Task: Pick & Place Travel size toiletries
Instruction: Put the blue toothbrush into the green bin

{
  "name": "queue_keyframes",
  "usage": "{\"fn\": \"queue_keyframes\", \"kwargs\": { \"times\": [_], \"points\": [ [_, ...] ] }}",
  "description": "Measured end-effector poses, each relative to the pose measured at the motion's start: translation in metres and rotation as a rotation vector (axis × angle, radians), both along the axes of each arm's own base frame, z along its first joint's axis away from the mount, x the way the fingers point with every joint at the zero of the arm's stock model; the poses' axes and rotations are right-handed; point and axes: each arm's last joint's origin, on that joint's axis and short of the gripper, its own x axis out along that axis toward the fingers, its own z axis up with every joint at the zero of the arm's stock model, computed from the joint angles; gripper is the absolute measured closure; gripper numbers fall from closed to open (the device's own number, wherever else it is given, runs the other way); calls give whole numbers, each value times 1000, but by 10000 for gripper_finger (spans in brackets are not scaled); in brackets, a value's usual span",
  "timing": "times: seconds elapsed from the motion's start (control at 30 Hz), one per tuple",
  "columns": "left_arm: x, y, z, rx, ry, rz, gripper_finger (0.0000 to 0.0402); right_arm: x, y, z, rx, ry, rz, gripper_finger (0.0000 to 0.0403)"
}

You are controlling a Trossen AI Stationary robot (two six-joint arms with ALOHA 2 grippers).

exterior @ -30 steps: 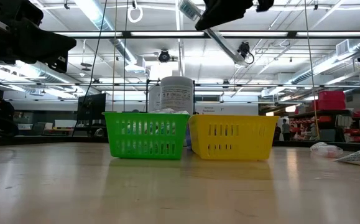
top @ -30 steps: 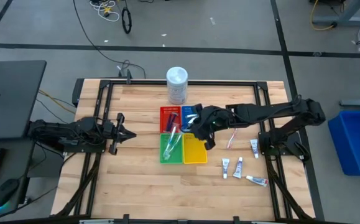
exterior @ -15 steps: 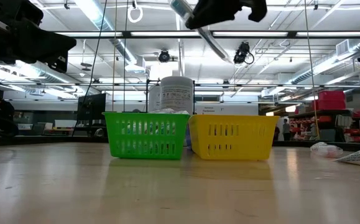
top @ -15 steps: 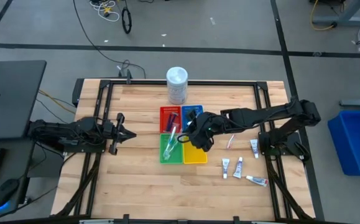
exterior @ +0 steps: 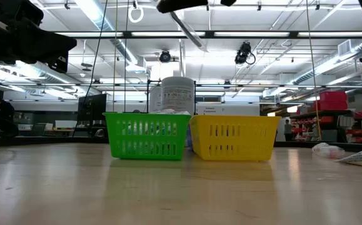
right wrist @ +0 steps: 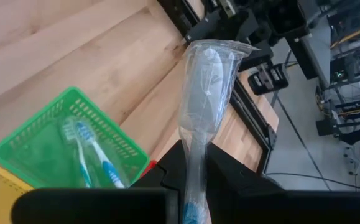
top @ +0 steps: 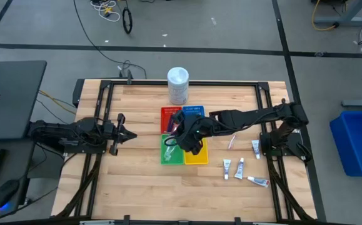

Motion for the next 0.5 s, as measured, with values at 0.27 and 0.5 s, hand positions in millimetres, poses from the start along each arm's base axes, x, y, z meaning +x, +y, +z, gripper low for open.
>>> {"fn": "queue_keyframes", "kwargs": {
  "times": [0.27,0.5],
  "points": [
    [0,0,0,0,1,0,374,14,10,-25,-24,65,35,359],
    [0,0,0,0,0,0,374,29,21,-61,-39,155,55,359]
  ]
}}
